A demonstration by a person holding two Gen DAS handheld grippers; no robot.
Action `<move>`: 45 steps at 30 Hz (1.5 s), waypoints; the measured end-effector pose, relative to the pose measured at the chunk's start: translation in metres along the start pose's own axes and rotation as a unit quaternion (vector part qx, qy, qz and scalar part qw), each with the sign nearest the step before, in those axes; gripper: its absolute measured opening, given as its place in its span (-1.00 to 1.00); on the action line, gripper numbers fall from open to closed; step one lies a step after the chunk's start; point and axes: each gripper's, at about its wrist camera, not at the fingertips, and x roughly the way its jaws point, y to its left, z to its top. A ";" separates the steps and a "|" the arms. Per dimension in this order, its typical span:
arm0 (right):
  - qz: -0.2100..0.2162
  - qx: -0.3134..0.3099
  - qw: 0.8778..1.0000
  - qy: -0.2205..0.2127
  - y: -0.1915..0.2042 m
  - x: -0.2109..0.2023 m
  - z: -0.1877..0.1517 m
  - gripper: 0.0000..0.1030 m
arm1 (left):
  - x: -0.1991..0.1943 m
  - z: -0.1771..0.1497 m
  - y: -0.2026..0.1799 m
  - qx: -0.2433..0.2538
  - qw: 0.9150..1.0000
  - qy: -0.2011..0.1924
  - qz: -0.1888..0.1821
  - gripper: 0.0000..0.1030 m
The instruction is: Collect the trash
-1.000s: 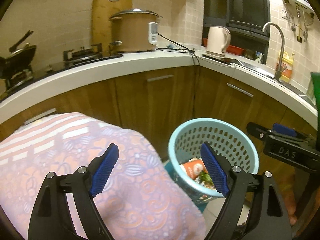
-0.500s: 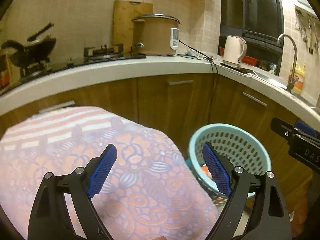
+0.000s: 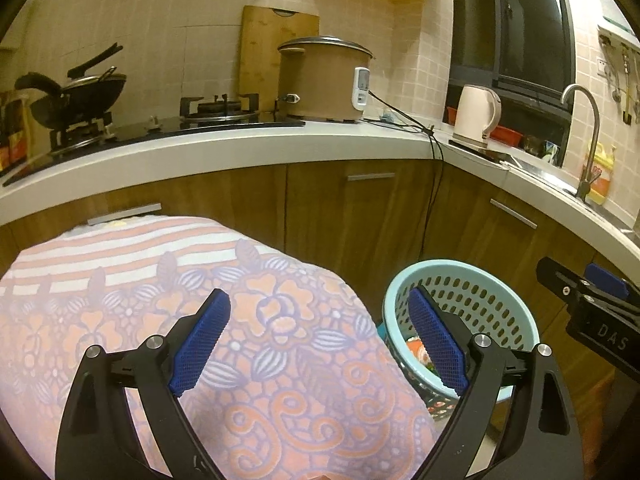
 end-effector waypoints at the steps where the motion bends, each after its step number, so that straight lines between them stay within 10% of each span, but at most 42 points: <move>1: 0.000 0.001 1.000 0.000 0.001 0.000 0.000 0.72 | 0.000 0.000 0.000 0.000 1.000 -0.001 -0.001 0.71; 45: -0.001 -0.002 1.000 -0.003 0.009 -0.003 -0.001 0.72 | -0.001 -0.001 -0.004 -0.005 1.000 0.005 -0.014 0.71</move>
